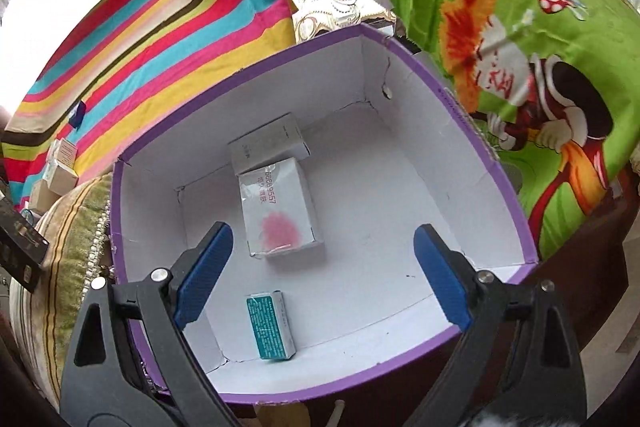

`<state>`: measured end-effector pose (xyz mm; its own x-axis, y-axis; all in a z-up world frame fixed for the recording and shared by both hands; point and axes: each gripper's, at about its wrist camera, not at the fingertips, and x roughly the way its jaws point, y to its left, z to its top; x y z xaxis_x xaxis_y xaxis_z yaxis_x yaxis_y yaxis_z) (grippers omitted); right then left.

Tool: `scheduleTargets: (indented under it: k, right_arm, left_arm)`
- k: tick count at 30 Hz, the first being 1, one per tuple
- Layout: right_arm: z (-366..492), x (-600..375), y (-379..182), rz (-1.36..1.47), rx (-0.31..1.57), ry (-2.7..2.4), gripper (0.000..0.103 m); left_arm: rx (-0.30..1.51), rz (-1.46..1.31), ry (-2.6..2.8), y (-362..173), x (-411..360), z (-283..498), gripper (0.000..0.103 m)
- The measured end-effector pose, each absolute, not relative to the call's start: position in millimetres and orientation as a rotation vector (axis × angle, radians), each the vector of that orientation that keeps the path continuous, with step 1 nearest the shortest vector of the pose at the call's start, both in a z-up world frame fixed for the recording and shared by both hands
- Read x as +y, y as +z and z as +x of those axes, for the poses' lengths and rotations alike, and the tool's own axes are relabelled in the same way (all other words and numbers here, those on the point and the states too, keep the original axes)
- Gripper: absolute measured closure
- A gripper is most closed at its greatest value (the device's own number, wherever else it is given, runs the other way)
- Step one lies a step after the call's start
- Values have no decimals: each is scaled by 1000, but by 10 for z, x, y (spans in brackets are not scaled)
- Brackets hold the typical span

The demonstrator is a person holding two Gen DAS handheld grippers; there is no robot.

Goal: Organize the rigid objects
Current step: 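Carry the black DORMI box into the purple box and open the left tool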

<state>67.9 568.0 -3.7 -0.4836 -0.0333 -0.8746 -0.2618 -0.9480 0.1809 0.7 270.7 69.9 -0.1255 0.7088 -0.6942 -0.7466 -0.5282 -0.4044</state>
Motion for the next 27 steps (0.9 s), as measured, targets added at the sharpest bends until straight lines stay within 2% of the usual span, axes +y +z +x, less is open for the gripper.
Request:
scheduleTargets:
  k: [5, 11, 16, 20, 27]
  right_arm:
    - [797, 5797, 165, -1397, 401, 2567, 10]
    - [1033, 6151, 337, -1236, 448, 2519, 10]
    - [1280, 6480, 322, -1178, 551, 2446, 10]
    - [1360, 6596, 235, -1188, 604, 2416, 10]
    - [1340, 6575, 139, -1214, 610, 2430, 10]
  left_arm:
    - [278, -1096, 1665, 563, 3529, 121, 63]
    - [611, -1100, 1455, 147, 4564, 358, 63]
    - [762, -1131, 1313, -309, 5119, 490, 63]
    - [921, -1086, 1269, -610, 5341, 652, 63]
    - [1059, -1097, 1263, -806, 5273, 664, 62]
